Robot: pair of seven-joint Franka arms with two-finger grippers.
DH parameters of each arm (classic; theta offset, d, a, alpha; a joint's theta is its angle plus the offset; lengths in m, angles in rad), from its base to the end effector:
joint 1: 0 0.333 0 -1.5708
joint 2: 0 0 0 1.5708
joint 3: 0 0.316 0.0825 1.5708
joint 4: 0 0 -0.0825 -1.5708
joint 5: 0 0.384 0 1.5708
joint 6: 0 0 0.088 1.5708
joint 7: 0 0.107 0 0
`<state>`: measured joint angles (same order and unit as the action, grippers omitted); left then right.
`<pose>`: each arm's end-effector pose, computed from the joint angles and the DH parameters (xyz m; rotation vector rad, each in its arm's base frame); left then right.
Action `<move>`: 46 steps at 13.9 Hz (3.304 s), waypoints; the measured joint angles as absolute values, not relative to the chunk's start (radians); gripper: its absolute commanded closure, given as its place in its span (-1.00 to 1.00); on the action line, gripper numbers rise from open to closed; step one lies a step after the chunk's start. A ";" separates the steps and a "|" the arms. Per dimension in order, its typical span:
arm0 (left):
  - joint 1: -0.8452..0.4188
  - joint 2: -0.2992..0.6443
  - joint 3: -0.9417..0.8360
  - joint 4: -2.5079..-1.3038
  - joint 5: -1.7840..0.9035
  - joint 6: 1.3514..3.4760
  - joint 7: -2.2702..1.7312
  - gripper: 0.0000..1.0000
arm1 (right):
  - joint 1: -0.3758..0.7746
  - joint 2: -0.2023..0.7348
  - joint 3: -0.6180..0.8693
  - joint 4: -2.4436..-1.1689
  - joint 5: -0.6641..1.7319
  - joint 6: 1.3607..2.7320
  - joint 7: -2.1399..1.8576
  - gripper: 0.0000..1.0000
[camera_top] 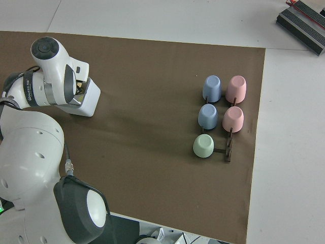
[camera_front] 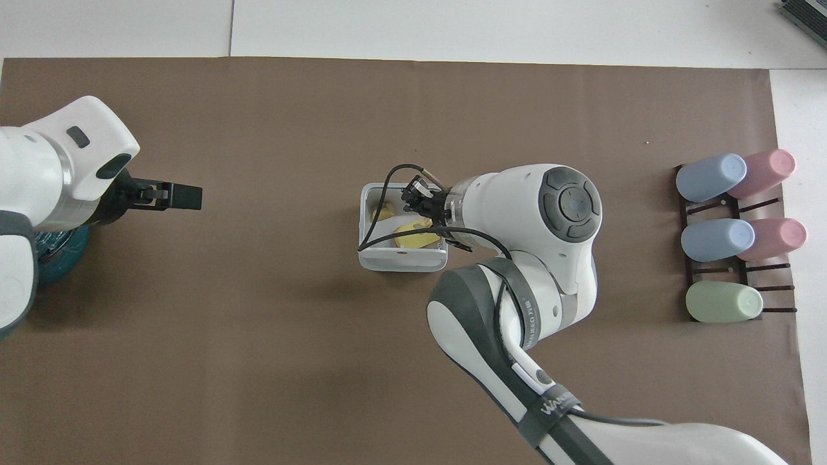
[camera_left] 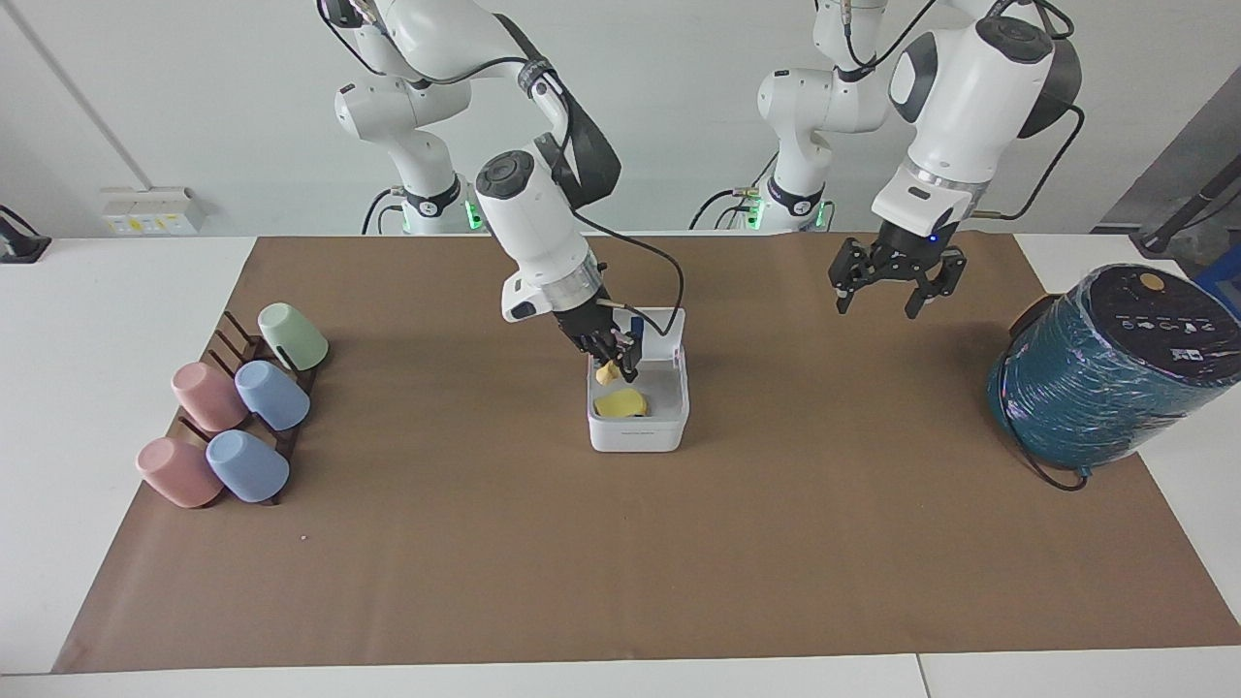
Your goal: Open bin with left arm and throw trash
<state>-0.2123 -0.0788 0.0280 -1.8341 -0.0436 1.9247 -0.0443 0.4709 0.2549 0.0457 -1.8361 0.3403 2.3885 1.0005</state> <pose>0.5449 -0.1042 0.5746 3.0618 -0.1966 0.2510 0.5642 0.3217 0.4228 -2.5706 0.9411 -0.0295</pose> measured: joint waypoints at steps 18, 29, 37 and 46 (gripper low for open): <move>-0.107 -0.041 0.032 -1.576 -0.027 1.593 0.056 -1.00 | 0.317 0.178 0.028 -1.752 0.006 2.237 0.605 -1.00; -0.098 -0.042 0.031 -1.576 -0.027 1.586 0.055 -1.00 | 0.080 -0.008 -0.072 -1.587 -0.030 1.648 0.099 -1.00; -0.095 -0.043 0.032 -1.577 -0.027 1.578 0.055 -1.00 | 0.090 -0.032 -0.115 -1.576 -0.029 1.564 0.032 -1.00; -0.082 -0.047 0.032 -1.594 -0.027 1.574 0.055 -1.00 | 0.099 -0.032 -0.111 -1.576 -0.029 1.546 0.032 -1.00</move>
